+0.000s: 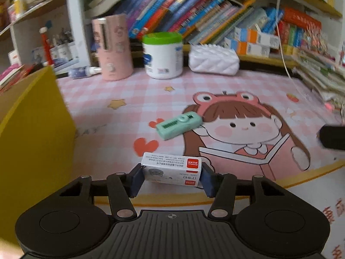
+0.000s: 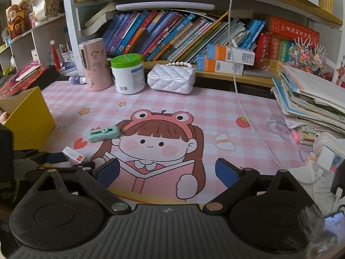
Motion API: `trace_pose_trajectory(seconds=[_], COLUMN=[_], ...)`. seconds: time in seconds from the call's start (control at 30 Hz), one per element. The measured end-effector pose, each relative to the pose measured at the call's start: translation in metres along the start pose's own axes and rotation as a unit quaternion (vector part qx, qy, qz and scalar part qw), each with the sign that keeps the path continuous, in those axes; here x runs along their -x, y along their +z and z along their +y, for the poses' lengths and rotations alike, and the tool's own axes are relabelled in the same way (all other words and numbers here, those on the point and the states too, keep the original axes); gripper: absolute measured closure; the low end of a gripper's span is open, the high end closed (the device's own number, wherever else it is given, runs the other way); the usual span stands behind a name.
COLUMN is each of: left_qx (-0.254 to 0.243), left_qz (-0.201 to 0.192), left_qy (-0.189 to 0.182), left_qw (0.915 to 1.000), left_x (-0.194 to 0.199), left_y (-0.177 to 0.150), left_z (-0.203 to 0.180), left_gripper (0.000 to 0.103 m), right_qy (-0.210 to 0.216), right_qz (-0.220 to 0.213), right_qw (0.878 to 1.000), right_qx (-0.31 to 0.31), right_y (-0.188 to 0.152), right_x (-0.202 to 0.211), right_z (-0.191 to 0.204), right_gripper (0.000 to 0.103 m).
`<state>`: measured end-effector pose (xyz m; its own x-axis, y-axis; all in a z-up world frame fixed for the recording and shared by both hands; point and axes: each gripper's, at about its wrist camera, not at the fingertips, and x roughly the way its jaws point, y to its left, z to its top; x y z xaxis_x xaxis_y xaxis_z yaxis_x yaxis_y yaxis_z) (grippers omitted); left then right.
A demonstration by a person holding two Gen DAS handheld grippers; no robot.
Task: Organize objects
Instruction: 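Lift the medicine box with the left tool while the right tool grasps the mint-green clip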
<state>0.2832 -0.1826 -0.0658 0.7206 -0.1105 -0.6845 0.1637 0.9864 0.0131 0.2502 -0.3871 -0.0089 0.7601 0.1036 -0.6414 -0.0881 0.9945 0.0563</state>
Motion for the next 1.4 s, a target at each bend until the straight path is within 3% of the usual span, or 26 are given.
trace_pose_trajectory(seconds=[0.3, 0.7, 0.87, 0.93, 0.97, 1.0, 1.17, 1.4], left_qx=[0.041, 0.074, 0.086, 0.088, 0.088, 0.088, 0.087, 0.089], left_qz=[-0.032, -0.025, -0.027, -0.028, -0.028, -0.029, -0.04, -0.043], left_qy=[-0.003, 0.03, 0.045, 0.051, 0.053, 0.054, 0.053, 0.036], left_qw=[0.9986, 0.9965, 0.9949, 0.9944, 0.9943, 0.9942, 0.994, 0.9944], left_x=[0.07, 0.12, 0.133, 0.136, 0.137, 0.138, 0.141, 0.139], left_y=[-0.006, -0.031, -0.037, -0.039, -0.039, -0.04, -0.039, -0.038], left_z=[0.019, 0.032, 0.036, 0.037, 0.037, 0.038, 0.035, 0.037], left_gripper=[0.05, 0.05, 0.05, 0.05, 0.05, 0.05, 0.05, 0.05], right_qy=[0.042, 0.125, 0.129, 0.128, 0.129, 0.126, 0.114, 0.105], right_qz=[0.001, -0.009, 0.012, 0.018, 0.022, 0.028, 0.026, 0.013], right_qw=[0.998, 0.988, 0.986, 0.987, 0.987, 0.988, 0.99, 0.992], right_qx=[0.036, 0.091, 0.102, 0.093, 0.09, 0.089, 0.085, 0.064], right_y=[0.006, 0.027, 0.031, 0.033, 0.033, 0.034, 0.033, 0.034], right_x=[-0.027, -0.118, -0.153, -0.163, -0.167, -0.171, -0.165, -0.11], right_z=[0.028, 0.087, 0.098, 0.098, 0.098, 0.098, 0.096, 0.082], right_gripper=[0.007, 0.01, 0.011, 0.017, 0.03, 0.036, 0.036, 0.036])
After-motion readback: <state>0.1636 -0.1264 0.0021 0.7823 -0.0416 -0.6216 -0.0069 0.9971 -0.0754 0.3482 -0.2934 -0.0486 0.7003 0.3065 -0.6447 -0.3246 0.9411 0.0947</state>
